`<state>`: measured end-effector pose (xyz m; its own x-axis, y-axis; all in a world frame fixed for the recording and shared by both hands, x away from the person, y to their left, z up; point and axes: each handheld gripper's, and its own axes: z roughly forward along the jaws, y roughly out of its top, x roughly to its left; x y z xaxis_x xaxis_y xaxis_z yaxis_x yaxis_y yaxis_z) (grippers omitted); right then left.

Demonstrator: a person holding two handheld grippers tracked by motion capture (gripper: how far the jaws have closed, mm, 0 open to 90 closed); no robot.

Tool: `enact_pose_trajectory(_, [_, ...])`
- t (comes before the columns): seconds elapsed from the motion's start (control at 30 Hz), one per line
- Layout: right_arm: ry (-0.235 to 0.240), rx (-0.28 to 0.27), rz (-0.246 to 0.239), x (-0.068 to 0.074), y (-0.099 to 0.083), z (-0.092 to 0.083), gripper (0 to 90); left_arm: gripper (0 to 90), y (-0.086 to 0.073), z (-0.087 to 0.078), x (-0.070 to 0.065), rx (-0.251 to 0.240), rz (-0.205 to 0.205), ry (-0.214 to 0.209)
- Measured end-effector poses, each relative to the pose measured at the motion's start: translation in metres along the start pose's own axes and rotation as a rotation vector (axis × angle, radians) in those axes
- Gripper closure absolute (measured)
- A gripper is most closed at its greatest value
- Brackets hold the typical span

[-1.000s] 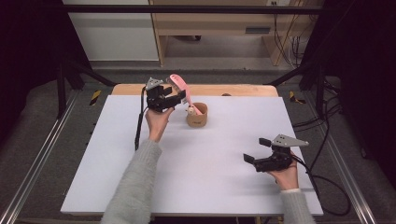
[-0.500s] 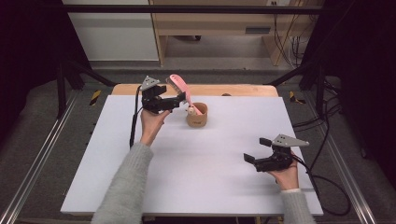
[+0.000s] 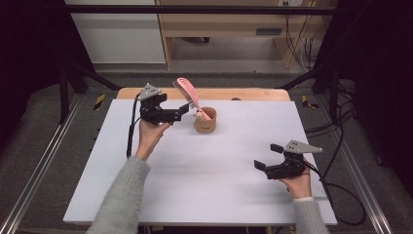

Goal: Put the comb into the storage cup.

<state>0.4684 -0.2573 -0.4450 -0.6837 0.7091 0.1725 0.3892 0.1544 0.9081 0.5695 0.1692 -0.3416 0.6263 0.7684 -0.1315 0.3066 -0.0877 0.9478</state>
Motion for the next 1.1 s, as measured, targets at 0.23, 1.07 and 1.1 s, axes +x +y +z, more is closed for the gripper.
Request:
enact_pose_trajectory(0.23, [-0.001,-0.002,0.001,0.000,0.000,0.000,0.0,0.0,-0.013,-0.019,-0.004,0.010,0.021,-0.034])
enact_pose_trajectory(1.07, [-0.002,-0.006,-0.001,0.001,0.000,0.000,0.0,0.0,-0.068,-0.074,-0.003,0.045,0.045,-0.097])
enact_pose_trajectory(1.1, [-0.002,-0.005,0.000,0.001,0.000,0.001,0.0,0.0,-0.070,-0.076,-0.003,0.048,0.043,-0.098])
